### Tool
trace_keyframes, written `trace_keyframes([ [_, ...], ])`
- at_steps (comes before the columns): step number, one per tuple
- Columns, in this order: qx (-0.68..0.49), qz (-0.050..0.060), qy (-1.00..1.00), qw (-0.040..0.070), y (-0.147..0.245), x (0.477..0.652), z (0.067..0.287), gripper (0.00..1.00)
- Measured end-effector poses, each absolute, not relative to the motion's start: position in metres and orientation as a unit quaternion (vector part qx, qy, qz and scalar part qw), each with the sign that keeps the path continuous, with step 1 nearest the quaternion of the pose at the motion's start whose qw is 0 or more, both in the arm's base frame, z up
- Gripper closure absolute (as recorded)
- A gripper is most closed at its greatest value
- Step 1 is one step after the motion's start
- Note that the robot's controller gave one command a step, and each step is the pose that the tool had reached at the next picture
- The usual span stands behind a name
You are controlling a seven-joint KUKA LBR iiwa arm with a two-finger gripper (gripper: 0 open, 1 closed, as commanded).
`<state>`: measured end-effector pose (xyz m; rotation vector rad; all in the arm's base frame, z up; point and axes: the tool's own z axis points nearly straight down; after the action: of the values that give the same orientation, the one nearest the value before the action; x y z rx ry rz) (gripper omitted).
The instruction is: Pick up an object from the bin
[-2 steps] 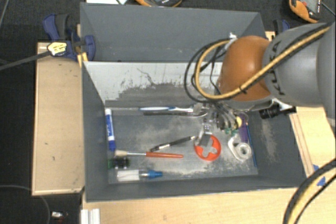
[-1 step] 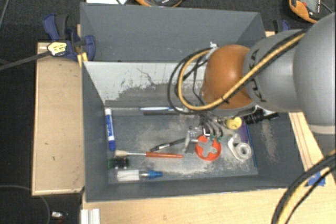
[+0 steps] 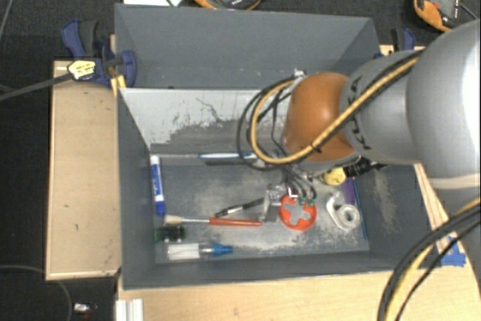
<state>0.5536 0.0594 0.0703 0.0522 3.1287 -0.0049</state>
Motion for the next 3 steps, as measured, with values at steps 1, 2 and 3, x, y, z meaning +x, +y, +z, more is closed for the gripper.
trace_keyframes([
  [1, 0.041, 0.000, 0.999, 0.005, 0.073, 0.554, 0.071, 1.00],
  [2, 0.041, 0.000, 0.999, 0.005, 0.073, 0.554, 0.071, 1.00],
  [3, 0.041, 0.000, 0.999, 0.005, 0.073, 0.553, 0.082, 1.00],
])
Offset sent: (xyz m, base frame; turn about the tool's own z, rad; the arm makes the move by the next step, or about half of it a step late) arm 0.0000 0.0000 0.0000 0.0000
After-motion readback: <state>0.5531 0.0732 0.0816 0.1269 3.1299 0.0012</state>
